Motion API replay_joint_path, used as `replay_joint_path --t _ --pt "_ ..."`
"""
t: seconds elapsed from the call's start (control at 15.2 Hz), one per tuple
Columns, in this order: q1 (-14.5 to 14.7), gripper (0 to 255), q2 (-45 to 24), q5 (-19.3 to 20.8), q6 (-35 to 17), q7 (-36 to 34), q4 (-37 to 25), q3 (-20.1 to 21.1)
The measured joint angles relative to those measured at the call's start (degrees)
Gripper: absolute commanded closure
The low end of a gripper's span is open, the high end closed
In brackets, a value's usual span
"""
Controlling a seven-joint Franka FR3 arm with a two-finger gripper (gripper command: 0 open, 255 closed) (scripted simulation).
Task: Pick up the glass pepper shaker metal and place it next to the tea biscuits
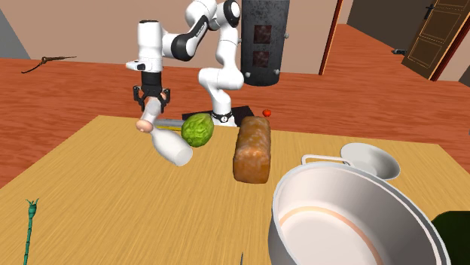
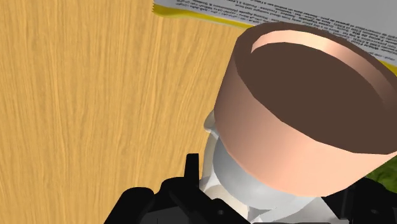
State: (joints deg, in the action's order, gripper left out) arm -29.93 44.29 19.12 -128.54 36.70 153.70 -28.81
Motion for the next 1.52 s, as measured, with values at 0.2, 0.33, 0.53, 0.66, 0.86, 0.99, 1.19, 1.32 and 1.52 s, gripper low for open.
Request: replay_joint_path --t 0.2,0.33,0.53,0.66,0.86,0.99,1.19,1.32,1.52 --pt "0.21 255 0.79 -0.61 2.66 -0.08 -1.88 0.86" --pt "0.33 255 1.30 -0.99 4.36 -0.14 -3.07 1.42" --pt "0.67 255 1.49 -1.61 6.69 -0.14 -5.22 2.07" --pt "0.75 255 1.76 -1.89 8.08 -0.08 -6.35 2.42" --pt "1.14 255 1.78 -2.55 10.59 -0.12 -8.85 3.15" --pt "1.30 255 1.85 -2.89 12.00 -0.13 -10.18 3.55" --pt "1.57 255 1.83 -3.40 14.30 -0.09 -12.49 4.12" --pt "1.72 255 1.78 -3.71 15.72 -0.05 -13.97 4.46" --pt "1.99 255 1.64 -4.22 18.07 -0.02 -16.45 5.04"
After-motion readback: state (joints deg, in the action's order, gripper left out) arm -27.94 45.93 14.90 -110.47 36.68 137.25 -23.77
